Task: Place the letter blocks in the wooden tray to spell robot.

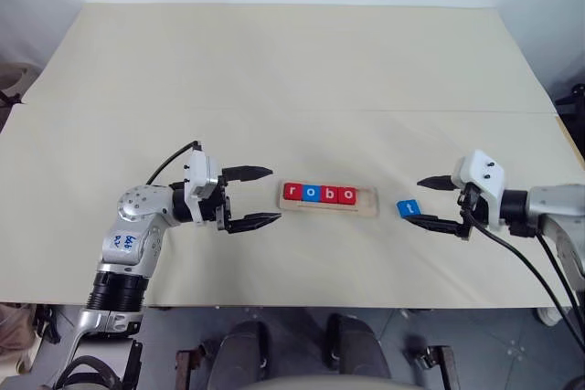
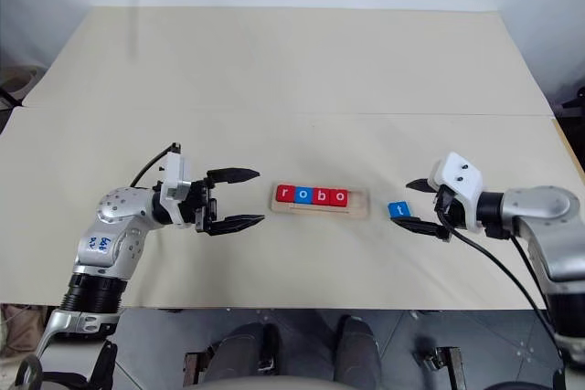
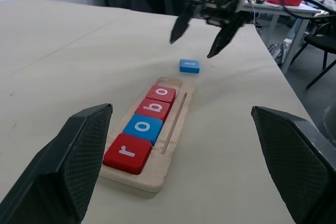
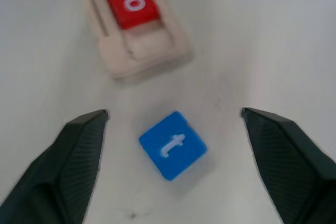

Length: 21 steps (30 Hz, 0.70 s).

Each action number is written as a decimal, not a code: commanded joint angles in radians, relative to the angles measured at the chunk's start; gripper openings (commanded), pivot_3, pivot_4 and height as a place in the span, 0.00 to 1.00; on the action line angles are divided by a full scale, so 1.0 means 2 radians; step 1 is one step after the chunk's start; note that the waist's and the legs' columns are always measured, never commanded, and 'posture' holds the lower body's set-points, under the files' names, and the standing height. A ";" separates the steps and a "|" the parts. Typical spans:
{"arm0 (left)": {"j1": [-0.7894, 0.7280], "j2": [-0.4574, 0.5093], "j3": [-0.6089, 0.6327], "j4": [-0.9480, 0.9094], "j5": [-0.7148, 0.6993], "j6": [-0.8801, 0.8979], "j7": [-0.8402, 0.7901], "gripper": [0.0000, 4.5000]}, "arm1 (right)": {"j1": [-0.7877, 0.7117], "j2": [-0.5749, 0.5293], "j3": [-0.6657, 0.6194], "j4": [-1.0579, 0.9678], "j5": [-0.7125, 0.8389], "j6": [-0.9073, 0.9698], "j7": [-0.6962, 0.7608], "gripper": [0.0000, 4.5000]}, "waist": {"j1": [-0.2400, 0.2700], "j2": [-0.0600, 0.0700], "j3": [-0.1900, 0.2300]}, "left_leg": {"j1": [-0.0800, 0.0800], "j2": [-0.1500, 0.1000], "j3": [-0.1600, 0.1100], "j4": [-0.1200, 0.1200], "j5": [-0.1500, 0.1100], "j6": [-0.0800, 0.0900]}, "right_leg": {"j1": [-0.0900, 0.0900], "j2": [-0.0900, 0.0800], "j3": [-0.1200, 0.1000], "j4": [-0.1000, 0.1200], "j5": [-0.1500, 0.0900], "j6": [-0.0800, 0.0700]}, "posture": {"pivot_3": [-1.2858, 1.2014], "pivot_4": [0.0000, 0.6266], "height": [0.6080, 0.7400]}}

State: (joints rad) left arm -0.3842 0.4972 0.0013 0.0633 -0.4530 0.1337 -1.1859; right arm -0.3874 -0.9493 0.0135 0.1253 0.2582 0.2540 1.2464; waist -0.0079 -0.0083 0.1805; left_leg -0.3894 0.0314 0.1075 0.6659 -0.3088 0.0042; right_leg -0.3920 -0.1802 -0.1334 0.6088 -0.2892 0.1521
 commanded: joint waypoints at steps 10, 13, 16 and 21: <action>0.019 0.019 0.017 -0.052 -0.010 0.012 0.020 1.00 | -0.115 0.012 0.075 0.192 -0.072 -0.138 0.116 0.67 | 0.002 0.000 0.000 | -0.001 0.000 0.000 0.001 0.000 0.000 | 0.000 0.000 0.000 0.000 0.000 0.000 | 0.52 0.24 1.00; 0.022 0.019 0.018 -0.056 -0.011 0.014 0.023 1.00 | -0.116 0.022 0.069 0.185 -0.065 -0.134 0.110 0.44 | 0.002 0.000 0.000 | 0.000 0.000 0.000 0.001 0.000 0.000 | 0.000 0.000 0.000 0.000 0.000 0.000 | 0.52 0.24 1.00; 0.024 0.019 0.019 -0.059 -0.011 0.015 0.025 1.00 | -0.117 0.025 0.065 0.160 -0.057 -0.113 0.108 0.33 | 0.002 0.000 0.000 | -0.001 0.000 0.000 0.001 0.000 0.000 | 0.000 0.000 0.000 0.000 0.000 0.000 | 0.52 0.24 1.00; 0.025 0.019 0.019 -0.062 -0.012 0.017 0.027 1.00 | -0.133 0.033 0.063 0.105 -0.038 -0.035 0.106 0.33 | 0.002 0.000 0.000 | -0.001 0.000 0.000 0.001 0.000 0.000 | 0.000 0.000 0.000 0.000 0.000 0.000 | 0.52 0.24 1.00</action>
State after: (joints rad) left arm -0.3397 0.5265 0.0222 -0.0260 -0.4597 0.1681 -1.1357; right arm -0.6280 -0.8878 0.1689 0.3864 0.1514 0.1391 1.4571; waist -0.0029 -0.0083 0.1804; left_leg -0.3905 0.0315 0.1065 0.6678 -0.3086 0.0037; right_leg -0.3918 -0.1805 -0.1342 0.6093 -0.2890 0.1525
